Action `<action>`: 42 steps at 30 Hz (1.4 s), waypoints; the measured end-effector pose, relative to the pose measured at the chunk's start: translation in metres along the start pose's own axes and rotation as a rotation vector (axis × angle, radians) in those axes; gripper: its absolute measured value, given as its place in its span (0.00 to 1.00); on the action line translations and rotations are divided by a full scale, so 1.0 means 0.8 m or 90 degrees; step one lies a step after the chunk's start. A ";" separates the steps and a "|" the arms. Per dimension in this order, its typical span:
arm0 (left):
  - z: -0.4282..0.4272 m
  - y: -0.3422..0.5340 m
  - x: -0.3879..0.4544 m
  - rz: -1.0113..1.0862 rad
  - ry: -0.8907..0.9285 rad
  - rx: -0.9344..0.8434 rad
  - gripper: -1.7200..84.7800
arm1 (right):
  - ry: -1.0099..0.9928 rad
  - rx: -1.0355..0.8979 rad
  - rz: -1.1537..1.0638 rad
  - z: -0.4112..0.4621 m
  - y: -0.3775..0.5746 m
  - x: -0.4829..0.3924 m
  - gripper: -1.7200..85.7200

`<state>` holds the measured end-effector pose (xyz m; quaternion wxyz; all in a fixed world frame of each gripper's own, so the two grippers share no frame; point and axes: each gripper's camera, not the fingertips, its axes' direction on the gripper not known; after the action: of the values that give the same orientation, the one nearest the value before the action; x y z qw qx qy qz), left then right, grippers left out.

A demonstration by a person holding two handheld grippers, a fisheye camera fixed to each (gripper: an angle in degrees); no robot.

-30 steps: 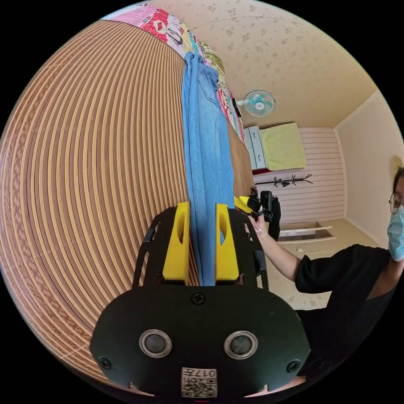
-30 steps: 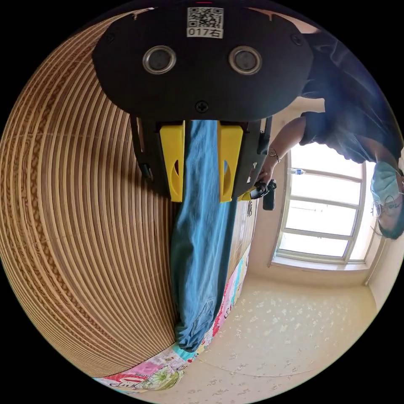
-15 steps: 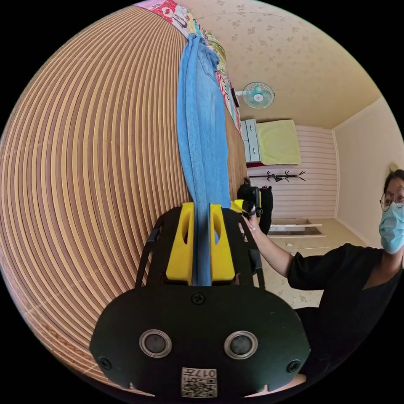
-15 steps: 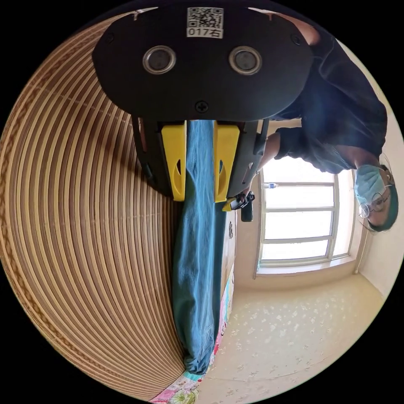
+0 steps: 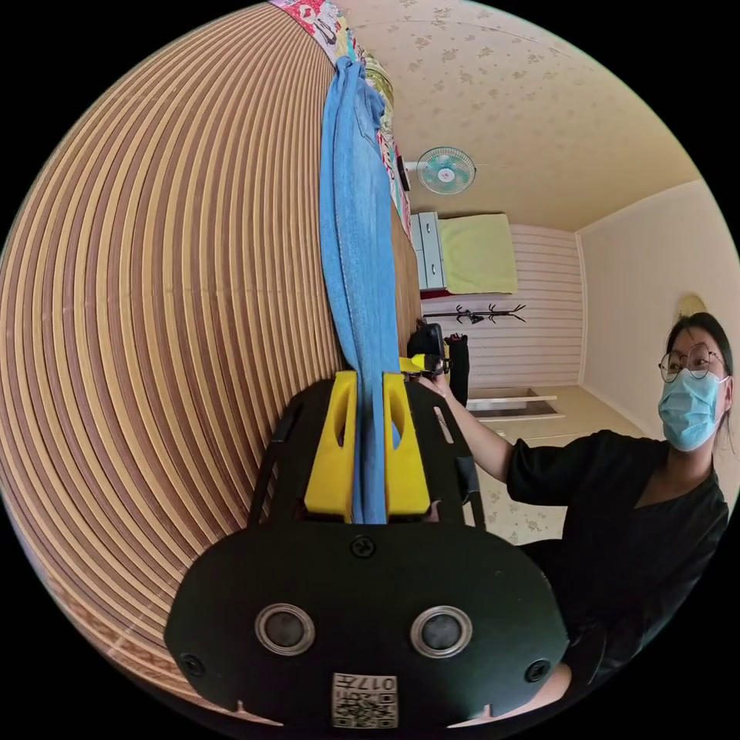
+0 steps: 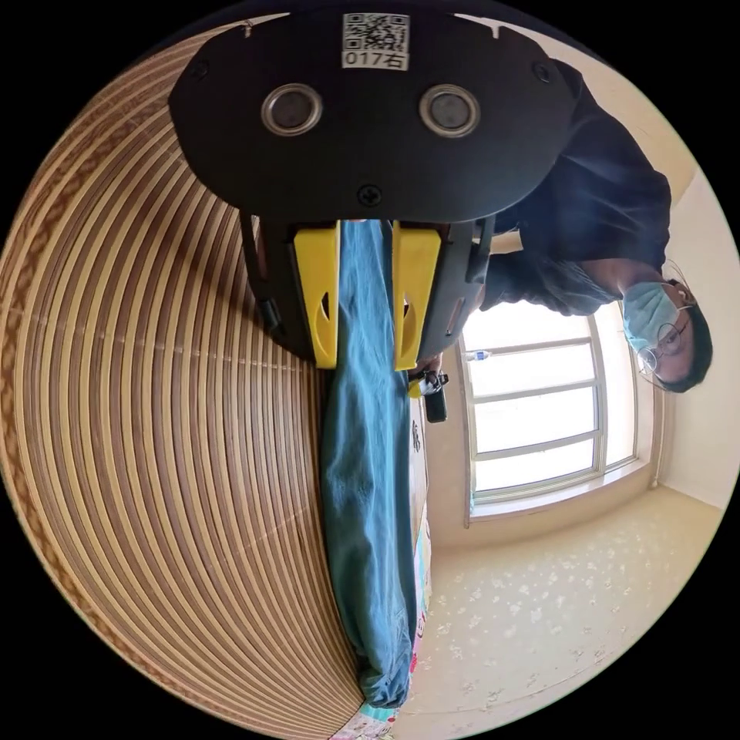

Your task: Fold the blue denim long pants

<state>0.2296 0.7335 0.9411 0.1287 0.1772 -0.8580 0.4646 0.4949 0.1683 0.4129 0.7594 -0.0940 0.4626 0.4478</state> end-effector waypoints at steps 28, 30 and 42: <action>0.008 0.084 0.235 0.177 0.120 0.070 0.03 | -0.214 0.063 -0.243 -0.062 0.150 -0.210 0.04; 0.005 0.093 0.267 0.190 0.120 0.071 0.02 | -0.219 0.064 -0.272 -0.073 0.171 -0.254 0.04; -0.023 0.163 0.555 0.383 0.147 0.130 0.02 | -0.202 0.018 -0.586 -0.117 0.297 -0.575 0.03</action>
<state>-0.2264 0.7328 1.0239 0.0638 -0.1262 -0.8005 0.5824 0.1760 -0.0187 0.7877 0.9409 -0.2095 0.2574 0.0678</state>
